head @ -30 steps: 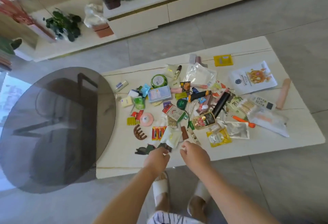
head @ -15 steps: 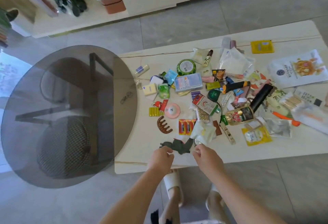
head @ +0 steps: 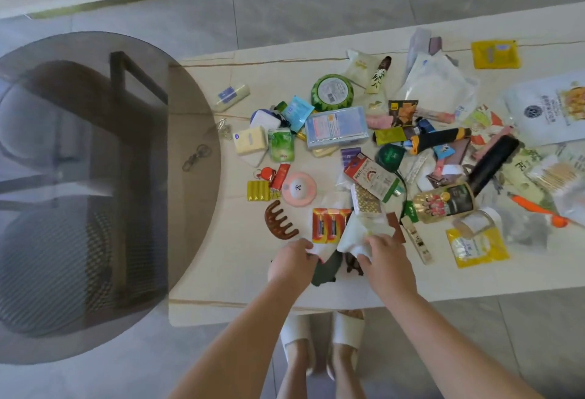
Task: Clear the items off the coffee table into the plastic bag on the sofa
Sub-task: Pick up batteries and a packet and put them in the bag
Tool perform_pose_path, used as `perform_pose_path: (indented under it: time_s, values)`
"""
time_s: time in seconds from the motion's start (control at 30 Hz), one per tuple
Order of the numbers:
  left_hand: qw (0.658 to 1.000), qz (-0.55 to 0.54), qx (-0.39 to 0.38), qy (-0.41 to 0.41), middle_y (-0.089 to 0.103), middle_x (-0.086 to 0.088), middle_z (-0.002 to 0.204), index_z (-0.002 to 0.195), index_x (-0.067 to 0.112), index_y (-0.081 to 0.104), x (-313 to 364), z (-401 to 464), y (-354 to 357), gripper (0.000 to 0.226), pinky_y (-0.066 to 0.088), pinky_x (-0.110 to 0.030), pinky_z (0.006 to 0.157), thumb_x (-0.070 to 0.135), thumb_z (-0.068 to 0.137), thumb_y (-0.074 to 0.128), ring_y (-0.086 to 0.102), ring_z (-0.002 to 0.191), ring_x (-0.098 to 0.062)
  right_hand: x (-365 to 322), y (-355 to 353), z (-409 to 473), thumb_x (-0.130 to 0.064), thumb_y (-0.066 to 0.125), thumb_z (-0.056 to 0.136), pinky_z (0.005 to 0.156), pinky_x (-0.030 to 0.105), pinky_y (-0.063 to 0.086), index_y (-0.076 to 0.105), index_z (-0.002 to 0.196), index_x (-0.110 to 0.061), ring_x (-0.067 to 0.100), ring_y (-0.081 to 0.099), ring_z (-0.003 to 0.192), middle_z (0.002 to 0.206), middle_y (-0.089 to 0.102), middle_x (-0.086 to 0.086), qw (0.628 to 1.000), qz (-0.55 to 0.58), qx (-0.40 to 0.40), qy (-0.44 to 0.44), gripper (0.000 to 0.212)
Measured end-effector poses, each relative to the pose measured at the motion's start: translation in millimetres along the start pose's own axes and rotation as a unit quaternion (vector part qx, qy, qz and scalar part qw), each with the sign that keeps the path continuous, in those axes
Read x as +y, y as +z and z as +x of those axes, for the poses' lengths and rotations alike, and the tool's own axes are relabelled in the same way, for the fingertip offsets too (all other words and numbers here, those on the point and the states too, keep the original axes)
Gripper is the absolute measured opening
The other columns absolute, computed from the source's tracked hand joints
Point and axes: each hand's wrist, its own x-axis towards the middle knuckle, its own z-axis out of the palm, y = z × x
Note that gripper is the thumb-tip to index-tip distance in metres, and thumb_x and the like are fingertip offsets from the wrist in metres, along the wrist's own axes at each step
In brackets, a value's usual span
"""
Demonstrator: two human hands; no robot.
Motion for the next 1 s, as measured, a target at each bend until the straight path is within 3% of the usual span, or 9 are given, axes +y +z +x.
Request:
perform_pose_path:
  time_s: [0.17,0.27,0.37,0.53,0.63,0.77,0.87,0.93,1.0]
  values:
    - [1.0,0.022,0.008,0.01,0.051,-0.005,0.128,0.132,0.02,0.047,17,44,19,0.037,0.052,-0.034,0.086,0.024,0.095,0.049,0.058,0.107,-0.023,18,26,31,-0.043,0.056,0.088,0.098,0.032,0.045,0.036,0.137,-0.021,0.024,0.026,0.136,0.144,0.033,0.003,0.998,-0.055,-0.002,-0.018,0.057]
    - [0.999,0.023,0.049,0.001,0.05,-0.006,0.125,0.129,0.018,0.047,23,69,30,0.035,0.051,-0.034,0.085,0.021,0.094,0.048,0.055,0.109,-0.024,20,39,43,-0.044,0.061,0.084,0.105,0.037,0.04,0.041,0.132,-0.028,0.027,0.018,0.142,0.149,0.029,0.004,0.997,-0.063,0.026,-0.027,0.055]
    - [0.996,0.039,0.079,-0.019,0.051,-0.006,0.121,0.127,0.017,0.045,28,89,41,0.035,0.052,-0.039,0.089,0.021,0.093,0.05,0.052,0.111,-0.026,23,48,52,-0.045,0.068,0.077,0.101,0.042,0.042,0.05,0.121,-0.028,0.028,0.028,0.138,0.144,0.037,0.004,0.996,-0.074,0.049,-0.019,0.051]
    - [0.985,0.101,0.12,-0.071,0.048,-0.008,0.128,0.135,0.014,0.032,37,106,52,0.052,0.042,-0.039,0.097,0.025,0.091,0.057,0.045,0.122,-0.028,38,49,68,-0.046,0.083,0.056,0.082,0.037,0.051,0.057,0.117,-0.017,0.027,0.053,0.109,0.119,0.058,0.007,0.992,-0.076,0.098,-0.026,0.073]
    - [0.981,0.1,0.123,-0.114,0.053,-0.008,0.126,0.132,0.013,0.033,37,113,54,0.056,0.042,-0.039,0.098,0.032,0.088,0.061,0.05,0.119,-0.027,42,48,70,-0.046,0.084,0.054,0.072,0.032,0.051,0.061,0.105,-0.016,0.023,0.056,0.088,0.098,0.058,0.007,0.988,-0.088,0.113,-0.051,0.064]
    - [0.982,0.037,0.119,-0.145,0.061,-0.008,0.109,0.116,0.015,0.042,37,117,51,0.041,0.05,-0.042,0.091,0.033,0.085,0.062,0.059,0.103,-0.027,40,42,65,-0.045,0.075,0.071,0.072,0.021,0.047,0.056,0.101,-0.018,0.013,0.049,0.086,0.098,0.052,0.001,0.994,-0.039,0.09,-0.051,0.044]
    - [0.988,0.013,0.089,-0.127,0.059,-0.007,0.1,0.103,0.012,0.048,39,105,47,0.026,0.051,-0.034,0.082,0.032,0.088,0.055,0.059,0.091,-0.024,41,34,59,-0.045,0.069,0.078,0.07,0.019,0.045,0.054,0.102,-0.019,0.012,0.047,0.089,0.101,0.049,0.0,0.996,-0.006,0.066,-0.059,0.038]
    - [0.989,-0.047,0.07,-0.118,0.055,-0.005,0.09,0.102,0.01,0.048,37,94,43,0.019,0.047,-0.029,0.069,0.025,0.091,0.053,0.055,0.083,-0.022,40,29,54,-0.043,0.067,0.08,0.067,0.019,0.042,0.054,0.102,-0.019,0.013,0.049,0.09,0.1,0.052,-0.002,0.996,0.011,0.057,-0.07,0.035]
    - [0.987,-0.092,0.071,-0.113,0.053,-0.005,0.086,0.106,0.007,0.048,33,84,36,0.018,0.046,-0.029,0.066,0.02,0.094,0.051,0.054,0.08,-0.021,40,23,48,-0.039,0.063,0.084,0.066,0.019,0.04,0.054,0.104,-0.02,0.013,0.051,0.087,0.095,0.054,-0.004,0.996,0.028,0.047,-0.077,0.029]
